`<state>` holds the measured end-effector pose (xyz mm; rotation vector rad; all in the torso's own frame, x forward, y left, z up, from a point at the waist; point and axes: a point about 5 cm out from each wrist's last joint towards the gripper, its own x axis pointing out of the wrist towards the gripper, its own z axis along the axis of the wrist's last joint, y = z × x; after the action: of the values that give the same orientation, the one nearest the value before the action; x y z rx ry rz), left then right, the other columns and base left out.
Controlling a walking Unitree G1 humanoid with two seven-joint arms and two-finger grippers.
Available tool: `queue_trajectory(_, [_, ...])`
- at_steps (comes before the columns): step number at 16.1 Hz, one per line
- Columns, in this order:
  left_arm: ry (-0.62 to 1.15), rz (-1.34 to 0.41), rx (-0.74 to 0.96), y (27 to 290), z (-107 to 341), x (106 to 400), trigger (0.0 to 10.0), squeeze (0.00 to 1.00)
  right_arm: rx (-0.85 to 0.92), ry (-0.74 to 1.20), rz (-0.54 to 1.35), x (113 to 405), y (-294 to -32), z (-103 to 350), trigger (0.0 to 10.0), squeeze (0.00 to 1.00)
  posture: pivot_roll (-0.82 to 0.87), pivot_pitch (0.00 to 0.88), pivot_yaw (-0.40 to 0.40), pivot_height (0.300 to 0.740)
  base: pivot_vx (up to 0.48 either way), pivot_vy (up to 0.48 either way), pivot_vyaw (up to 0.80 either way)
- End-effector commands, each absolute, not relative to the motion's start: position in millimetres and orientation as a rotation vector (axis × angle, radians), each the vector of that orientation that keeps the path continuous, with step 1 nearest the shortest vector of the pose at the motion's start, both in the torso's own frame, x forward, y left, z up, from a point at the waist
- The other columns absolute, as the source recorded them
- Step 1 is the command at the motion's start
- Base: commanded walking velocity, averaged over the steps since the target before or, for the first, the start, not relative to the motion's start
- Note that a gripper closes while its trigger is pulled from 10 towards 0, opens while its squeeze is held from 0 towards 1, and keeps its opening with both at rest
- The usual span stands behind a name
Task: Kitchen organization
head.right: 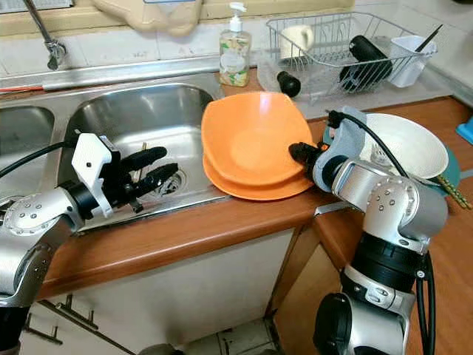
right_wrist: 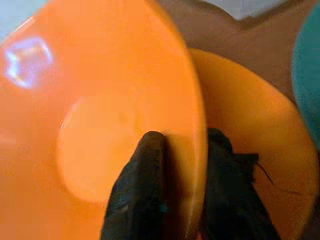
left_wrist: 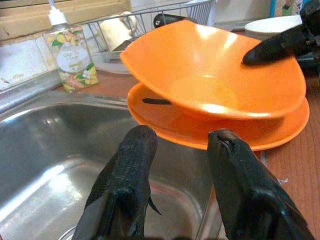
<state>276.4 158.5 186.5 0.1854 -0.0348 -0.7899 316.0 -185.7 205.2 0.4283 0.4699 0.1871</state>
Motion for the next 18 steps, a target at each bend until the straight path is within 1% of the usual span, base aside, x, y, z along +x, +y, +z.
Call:
queue_trajectory(1, [-0.035,-0.798,0.200,155.6,187.8,275.6,10.0,0.00,0.430,0.465,0.180,317.6,-185.3,206.5,0.0,0.00,-0.03,0.000,0.027,0.740,0.000,0.000,0.00])
queue_trajectory(8, [-0.068,-0.737,0.190,159.3,192.5,281.7,10.0,0.00,0.452,0.380,0.198,322.9,-185.0,217.4,0.0,0.00,-0.03,0.000,0.028,0.740,0.000,0.000,0.00])
queue_trajectory(9, [-0.073,-0.716,0.172,160.0,193.5,283.1,10.0,0.00,0.457,0.342,0.219,323.0,-184.0,222.1,0.0,0.00,-0.03,0.000,0.028,0.740,0.000,0.000,0.00])
queue_trajectory(10, [-0.076,-0.703,0.159,160.5,194.1,284.2,10.0,0.16,0.468,0.300,0.241,323.2,-183.1,227.2,0.0,0.00,-0.03,0.000,0.028,0.740,0.000,0.000,0.00])
queue_trajectory(11, [-0.080,-0.686,0.135,161.0,195.2,286.1,10.0,1.00,0.480,0.246,0.273,323.2,-181.8,234.9,0.0,0.00,-0.03,0.000,0.029,0.740,0.000,0.000,0.00])
queue_trajectory(14, [-0.100,-0.662,0.086,159.7,198.0,288.7,10.0,1.00,0.490,0.166,0.329,322.9,-178.8,247.9,0.0,0.00,-0.03,0.000,0.029,0.740,0.000,0.000,0.00])
queue_trajectory(15, [-0.102,-0.653,0.040,158.8,198.9,289.4,10.0,0.00,0.488,0.116,0.367,321.7,-176.2,255.9,0.0,0.00,-0.03,0.000,0.027,0.740,0.000,0.000,0.00])
queue_trajectory(18, [-0.099,-0.642,-0.042,157.6,200.8,291.9,10.0,0.00,0.444,0.017,0.467,316.7,-166.4,269.3,0.0,0.00,-0.03,0.000,0.024,0.740,0.000,0.000,0.00])
